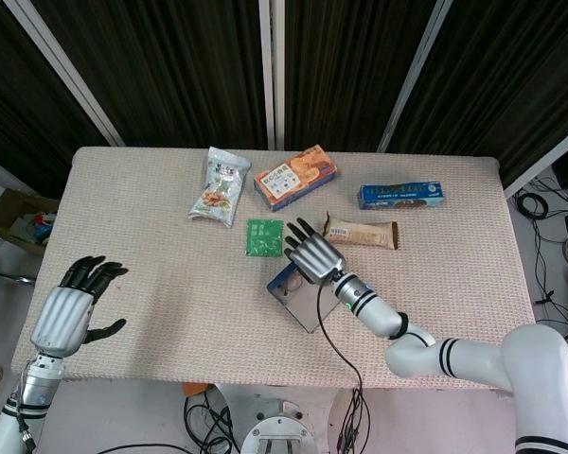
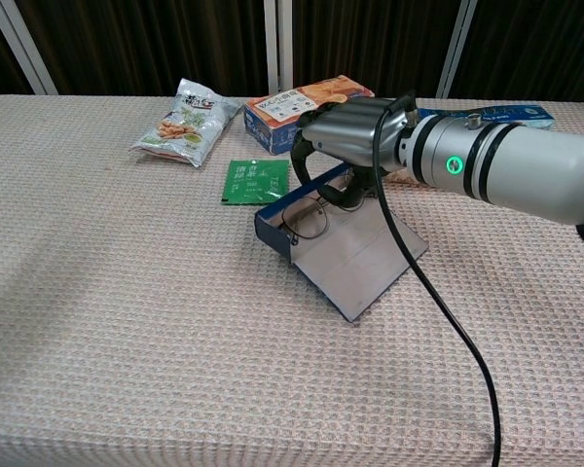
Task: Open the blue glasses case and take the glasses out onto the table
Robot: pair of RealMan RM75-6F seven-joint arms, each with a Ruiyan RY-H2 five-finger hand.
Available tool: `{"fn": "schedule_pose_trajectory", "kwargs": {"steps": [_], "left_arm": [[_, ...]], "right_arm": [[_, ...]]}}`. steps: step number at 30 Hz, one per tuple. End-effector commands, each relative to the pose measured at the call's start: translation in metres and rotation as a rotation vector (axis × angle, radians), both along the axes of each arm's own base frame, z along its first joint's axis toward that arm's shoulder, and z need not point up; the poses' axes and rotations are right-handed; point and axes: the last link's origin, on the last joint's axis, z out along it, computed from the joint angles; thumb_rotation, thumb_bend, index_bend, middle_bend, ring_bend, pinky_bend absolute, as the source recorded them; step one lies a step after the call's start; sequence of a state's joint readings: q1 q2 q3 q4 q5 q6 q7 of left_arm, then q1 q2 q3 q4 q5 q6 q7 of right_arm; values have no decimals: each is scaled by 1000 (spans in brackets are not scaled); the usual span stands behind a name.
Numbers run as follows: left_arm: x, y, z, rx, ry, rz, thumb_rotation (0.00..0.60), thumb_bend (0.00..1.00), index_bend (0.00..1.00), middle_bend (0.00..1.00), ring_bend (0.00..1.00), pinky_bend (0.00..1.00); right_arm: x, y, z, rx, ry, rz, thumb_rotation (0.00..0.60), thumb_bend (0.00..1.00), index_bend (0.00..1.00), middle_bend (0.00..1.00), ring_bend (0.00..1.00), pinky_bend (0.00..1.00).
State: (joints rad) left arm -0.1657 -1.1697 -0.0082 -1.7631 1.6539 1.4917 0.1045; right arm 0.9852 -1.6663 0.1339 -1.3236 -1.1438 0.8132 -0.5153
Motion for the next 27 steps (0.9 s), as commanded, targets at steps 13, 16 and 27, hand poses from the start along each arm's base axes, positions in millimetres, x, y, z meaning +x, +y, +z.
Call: {"fn": "schedule_pose_trajectory", "kwargs": {"steps": [13,16,27], "left_arm": [[-3,-2,-3,-8,-3,0,600,46,233,217,131,139],[-2,-1,-3,-10,-3,-5,600,45,233,217,132,139],[-2,0,-4,-16,1,-6,600,46,233,217,131,139]], "right_arm": [[16,-1,-20,-332,-2,102,600,519,623,259,21,0],[15,1,-24,-363,20,125,600,513,624,260,24,0],[5,4,-35,-446,75,165,600,497,624,261,25,0]]}}
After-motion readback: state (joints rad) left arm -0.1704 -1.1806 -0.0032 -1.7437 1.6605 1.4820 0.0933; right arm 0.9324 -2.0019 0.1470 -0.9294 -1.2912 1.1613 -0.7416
